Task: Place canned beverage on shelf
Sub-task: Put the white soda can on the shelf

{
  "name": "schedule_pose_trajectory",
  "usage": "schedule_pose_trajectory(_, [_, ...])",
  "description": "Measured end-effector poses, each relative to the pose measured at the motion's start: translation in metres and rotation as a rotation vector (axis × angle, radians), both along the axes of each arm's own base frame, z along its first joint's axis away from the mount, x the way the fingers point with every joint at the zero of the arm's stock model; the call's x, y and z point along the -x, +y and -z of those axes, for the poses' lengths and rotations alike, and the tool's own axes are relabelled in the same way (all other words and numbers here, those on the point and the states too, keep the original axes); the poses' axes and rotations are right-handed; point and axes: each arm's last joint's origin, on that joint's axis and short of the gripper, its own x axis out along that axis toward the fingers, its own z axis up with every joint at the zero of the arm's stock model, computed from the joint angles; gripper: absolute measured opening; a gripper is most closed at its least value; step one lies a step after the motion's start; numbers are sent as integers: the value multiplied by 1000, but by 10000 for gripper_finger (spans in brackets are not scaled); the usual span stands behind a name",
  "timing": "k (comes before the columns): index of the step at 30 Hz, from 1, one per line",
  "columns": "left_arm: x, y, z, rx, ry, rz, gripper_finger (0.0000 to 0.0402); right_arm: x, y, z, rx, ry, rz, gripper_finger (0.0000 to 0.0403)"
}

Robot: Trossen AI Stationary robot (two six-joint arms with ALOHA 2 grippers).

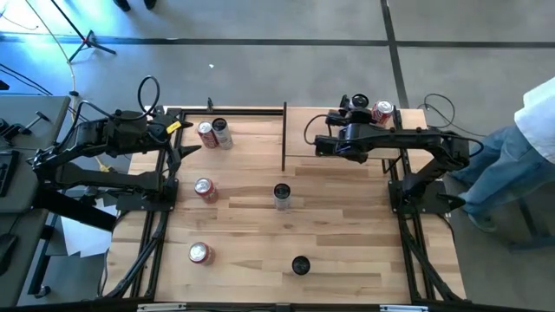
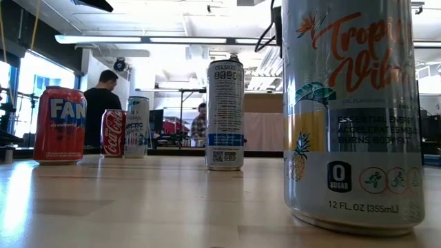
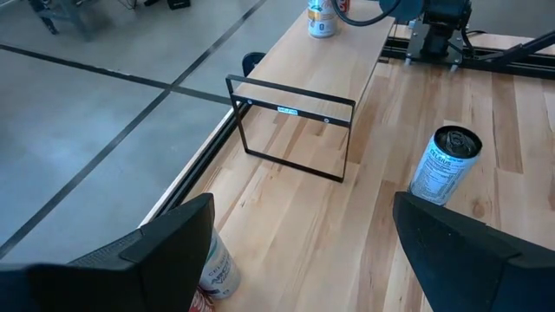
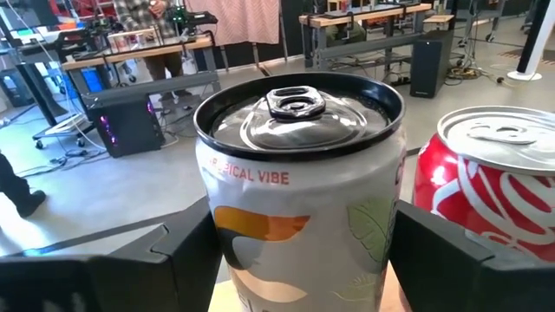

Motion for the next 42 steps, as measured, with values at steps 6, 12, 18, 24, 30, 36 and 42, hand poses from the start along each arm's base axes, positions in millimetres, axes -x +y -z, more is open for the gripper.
schedule_pose_trajectory(6, [0, 0, 0, 0, 0, 0, 335, 1, 0, 0, -6, 19, 0, 271])
schedule_pose_trajectory(12, [0, 0, 0, 0, 0, 0, 335, 2, 0, 0, 1, 29, -2, 271])
schedule_pose_trajectory(18, [0, 0, 0, 0, 0, 0, 335, 3, -3, 0, 3, 31, 10, 271])
schedule_pose_trajectory(24, [0, 0, 0, 0, 0, 0, 335, 3, -3, 0, 7, 32, 11, 271])
schedule_pose_trajectory(30, [0, 0, 0, 0, 0, 0, 335, 3, -6, 0, 13, 23, 21, 271])
schedule_pose_trajectory(36, [0, 0, 0, 0, 0, 0, 335, 2, -7, 0, 12, 30, 19, 271])
schedule_pose_trajectory(42, [0, 0, 0, 0, 0, 0, 335, 2, -5, 0, 10, 32, 11, 271])
